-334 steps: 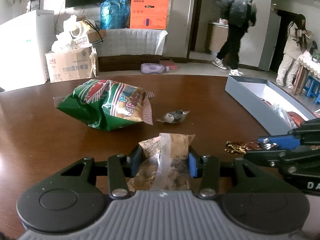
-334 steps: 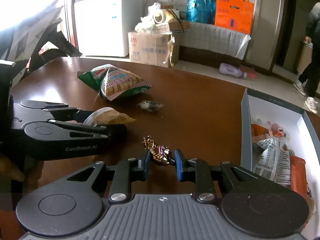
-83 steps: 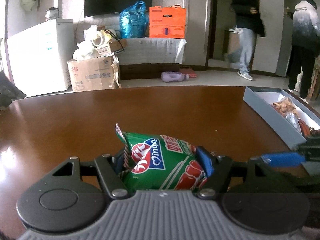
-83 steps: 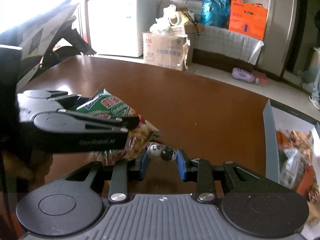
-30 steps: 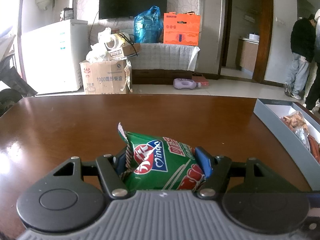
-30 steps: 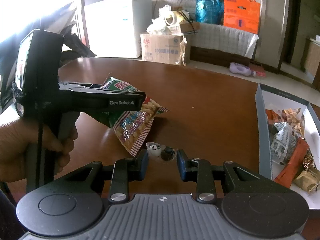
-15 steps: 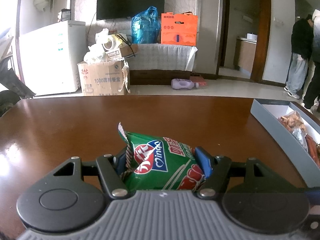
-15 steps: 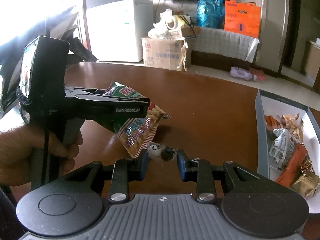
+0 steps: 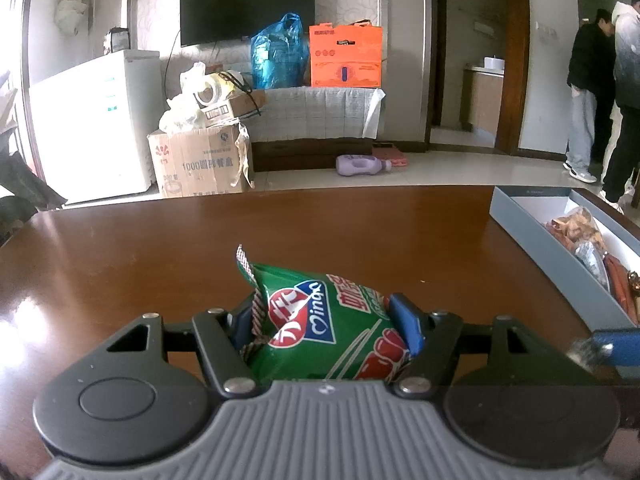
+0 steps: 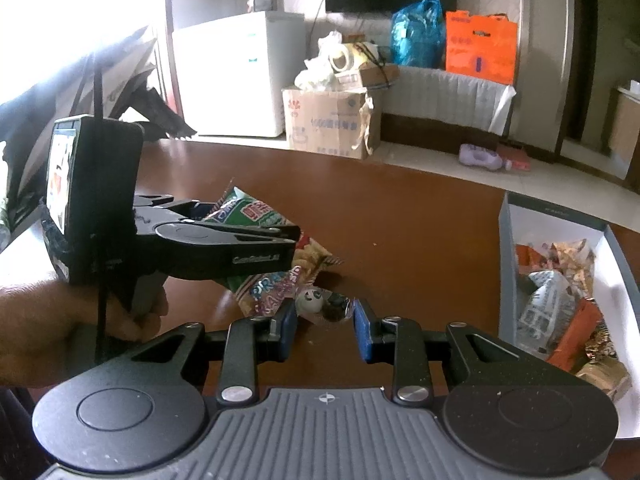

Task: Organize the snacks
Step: 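Hold cracker bag in left gripper while right gripper holds panda candy, then carry cracker bag and panda candy in both grippers over the grey box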

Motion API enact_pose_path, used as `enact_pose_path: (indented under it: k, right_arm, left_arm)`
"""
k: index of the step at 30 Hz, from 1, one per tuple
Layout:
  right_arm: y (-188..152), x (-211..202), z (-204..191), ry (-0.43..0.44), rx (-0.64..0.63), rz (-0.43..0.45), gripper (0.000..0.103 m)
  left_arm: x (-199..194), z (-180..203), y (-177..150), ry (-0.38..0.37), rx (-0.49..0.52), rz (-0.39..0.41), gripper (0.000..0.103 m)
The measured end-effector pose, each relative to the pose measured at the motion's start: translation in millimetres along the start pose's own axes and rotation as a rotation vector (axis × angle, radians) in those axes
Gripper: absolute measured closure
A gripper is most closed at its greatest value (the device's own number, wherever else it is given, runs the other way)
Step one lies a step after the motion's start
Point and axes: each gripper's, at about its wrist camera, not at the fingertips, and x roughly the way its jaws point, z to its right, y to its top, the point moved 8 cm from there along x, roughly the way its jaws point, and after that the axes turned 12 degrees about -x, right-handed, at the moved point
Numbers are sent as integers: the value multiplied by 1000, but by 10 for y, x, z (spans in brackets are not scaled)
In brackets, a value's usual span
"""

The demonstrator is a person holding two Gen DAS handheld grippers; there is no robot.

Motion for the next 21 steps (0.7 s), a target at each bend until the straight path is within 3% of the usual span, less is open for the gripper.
enact_pose_path:
  k: [8, 21]
  right_arm:
    - [-12, -122, 147, -9, 6, 24, 71]
    - [67, -419, 514, -51, 91, 105, 71]
  left_arm:
    - [-91, 95, 99, -3, 28, 37, 37]
    - [-202, 644, 409, -47, 93, 77, 37]
